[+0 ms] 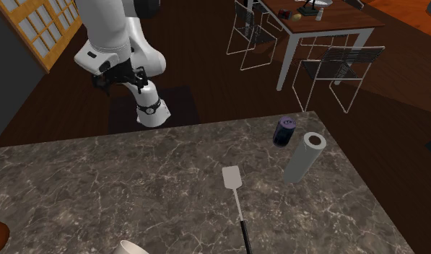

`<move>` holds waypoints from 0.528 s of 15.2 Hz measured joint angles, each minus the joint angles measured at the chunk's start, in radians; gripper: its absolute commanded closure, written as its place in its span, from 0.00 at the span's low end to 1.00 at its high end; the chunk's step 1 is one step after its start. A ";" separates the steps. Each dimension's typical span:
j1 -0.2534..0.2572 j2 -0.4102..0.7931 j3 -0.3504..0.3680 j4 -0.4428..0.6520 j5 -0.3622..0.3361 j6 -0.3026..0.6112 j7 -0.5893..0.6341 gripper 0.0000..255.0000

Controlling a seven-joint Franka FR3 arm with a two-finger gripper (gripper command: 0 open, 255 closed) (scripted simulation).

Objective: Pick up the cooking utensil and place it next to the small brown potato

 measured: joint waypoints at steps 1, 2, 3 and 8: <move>0.000 0.000 0.000 0.000 0.000 0.000 0.000 0.00; 0.001 0.012 0.005 0.001 0.006 0.013 0.008 0.00; 0.004 0.031 0.013 0.004 0.017 0.034 0.023 0.00; 0.023 0.133 0.066 0.006 0.074 0.164 0.111 0.00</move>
